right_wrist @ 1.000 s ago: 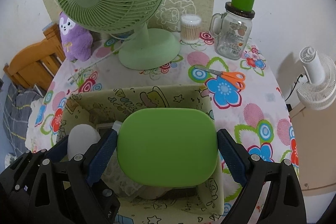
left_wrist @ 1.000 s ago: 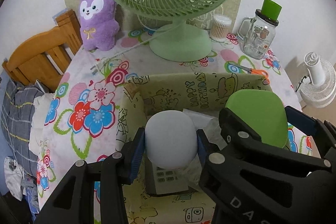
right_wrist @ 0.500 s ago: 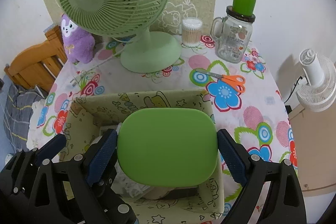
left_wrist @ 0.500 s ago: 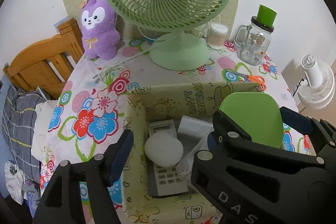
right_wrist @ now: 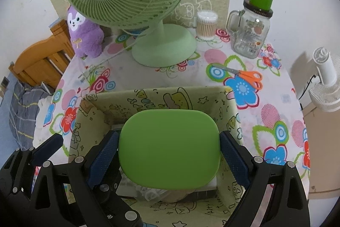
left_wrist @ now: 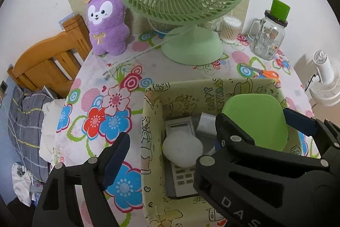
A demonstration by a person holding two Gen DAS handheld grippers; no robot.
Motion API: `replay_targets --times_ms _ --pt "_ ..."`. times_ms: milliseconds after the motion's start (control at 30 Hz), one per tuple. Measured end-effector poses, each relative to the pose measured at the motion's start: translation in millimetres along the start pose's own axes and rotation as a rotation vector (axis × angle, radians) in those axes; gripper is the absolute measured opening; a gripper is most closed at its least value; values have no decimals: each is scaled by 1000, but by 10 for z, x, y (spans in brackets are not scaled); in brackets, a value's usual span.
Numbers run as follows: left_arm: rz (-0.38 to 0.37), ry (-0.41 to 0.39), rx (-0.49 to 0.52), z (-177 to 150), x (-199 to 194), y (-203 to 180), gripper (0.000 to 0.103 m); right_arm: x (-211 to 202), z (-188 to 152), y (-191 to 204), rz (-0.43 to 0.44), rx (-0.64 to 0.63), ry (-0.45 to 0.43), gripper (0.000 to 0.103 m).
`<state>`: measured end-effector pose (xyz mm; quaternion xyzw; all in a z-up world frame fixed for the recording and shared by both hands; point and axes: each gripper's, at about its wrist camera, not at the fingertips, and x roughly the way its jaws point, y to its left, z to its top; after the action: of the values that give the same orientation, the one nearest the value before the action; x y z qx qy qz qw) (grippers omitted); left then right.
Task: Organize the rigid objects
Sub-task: 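Open the left tool dropping the white object while the right tool lowers the green lid into the box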
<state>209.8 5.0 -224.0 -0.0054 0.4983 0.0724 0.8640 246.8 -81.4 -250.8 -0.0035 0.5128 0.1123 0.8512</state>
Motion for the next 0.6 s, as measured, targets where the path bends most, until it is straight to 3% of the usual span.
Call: replay_targets --times_ms 433,600 --pt "20 24 19 20 115 -75 84 156 1 -107 27 51 42 97" --pt "15 36 19 20 102 -56 84 129 -17 -103 72 47 59 103"
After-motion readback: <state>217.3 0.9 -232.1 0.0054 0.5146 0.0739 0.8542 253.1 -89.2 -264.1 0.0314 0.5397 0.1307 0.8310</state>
